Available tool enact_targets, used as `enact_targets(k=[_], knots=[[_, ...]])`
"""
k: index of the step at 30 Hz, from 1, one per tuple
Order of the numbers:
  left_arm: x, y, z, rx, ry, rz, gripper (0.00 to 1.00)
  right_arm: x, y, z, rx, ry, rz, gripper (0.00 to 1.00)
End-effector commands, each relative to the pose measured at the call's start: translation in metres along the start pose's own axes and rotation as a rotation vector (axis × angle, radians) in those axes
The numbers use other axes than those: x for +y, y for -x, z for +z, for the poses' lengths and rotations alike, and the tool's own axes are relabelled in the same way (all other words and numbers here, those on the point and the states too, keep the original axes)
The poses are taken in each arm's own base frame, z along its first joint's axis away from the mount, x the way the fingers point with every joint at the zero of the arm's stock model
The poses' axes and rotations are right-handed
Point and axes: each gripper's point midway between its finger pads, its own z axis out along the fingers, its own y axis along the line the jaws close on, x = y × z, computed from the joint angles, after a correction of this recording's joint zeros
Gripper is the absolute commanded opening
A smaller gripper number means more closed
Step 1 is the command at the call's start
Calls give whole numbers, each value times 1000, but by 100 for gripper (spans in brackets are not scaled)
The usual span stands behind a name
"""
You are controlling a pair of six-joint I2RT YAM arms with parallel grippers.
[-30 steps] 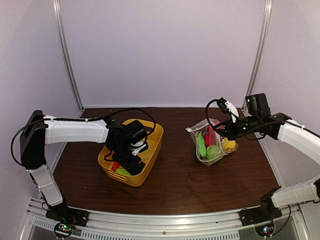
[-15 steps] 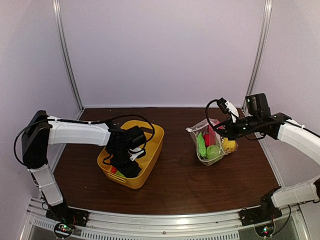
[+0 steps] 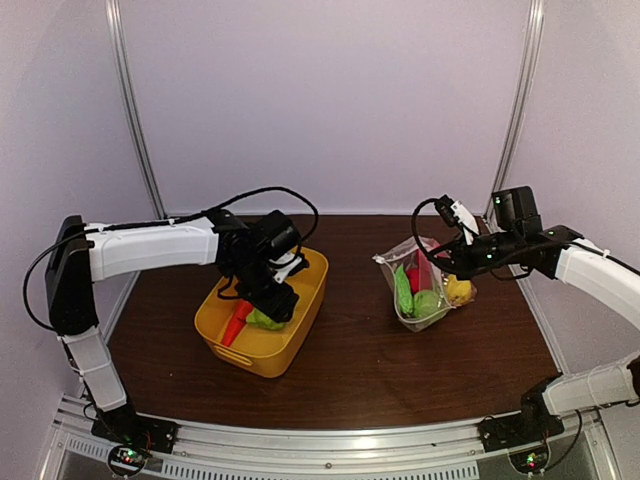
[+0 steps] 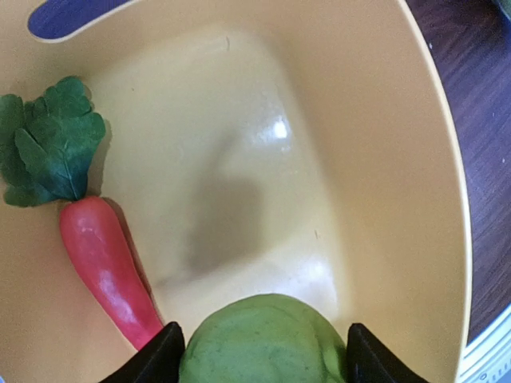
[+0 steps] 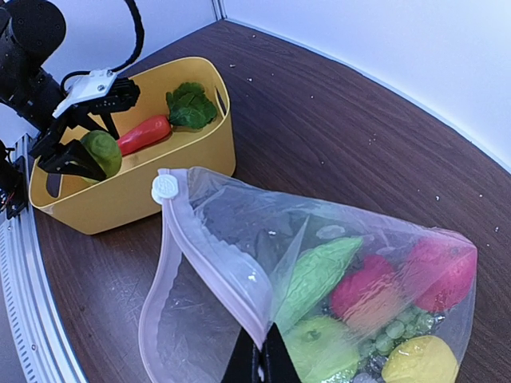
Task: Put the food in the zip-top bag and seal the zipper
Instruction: Adjust the fake fruit in the bin, then pick up the fake fruit from the bin.
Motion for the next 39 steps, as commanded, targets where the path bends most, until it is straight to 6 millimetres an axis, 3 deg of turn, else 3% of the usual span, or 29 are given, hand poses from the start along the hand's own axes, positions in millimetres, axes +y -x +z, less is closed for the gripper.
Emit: enact_targets(k=[1,6,11,14,19,25,30,35,39], knots=[[9,30,2,-95,-30,-89,67,-2,2,-5,-20,-14,-6,0],[9,43,23,-118,-50,-164,70,-2,2,-5,-18,-9,-4,0],[9,55,36,-145,-56,-154,81,-2,3,-6,-23,-10,-2,0],[11,65,31,-181,-47,-101,87,-2,3,-7,-25,-9,-2,0],[12,73,0,-263,-46,-4,90,-3,2,-7,-24,-12,-1,0],[15,74,4,-264,-13,113,91,-5,1,-5,-16,-12,-1,0],[28,88,19,-245,-40,49,88,-6,0,-5,-14,-17,-1,0],[21,91,35,-239,-139,3,80,-7,-1,-4,-10,-23,3,0],[7,87,26,-242,-230,-19,71,-10,-2,-2,-5,-27,10,0]])
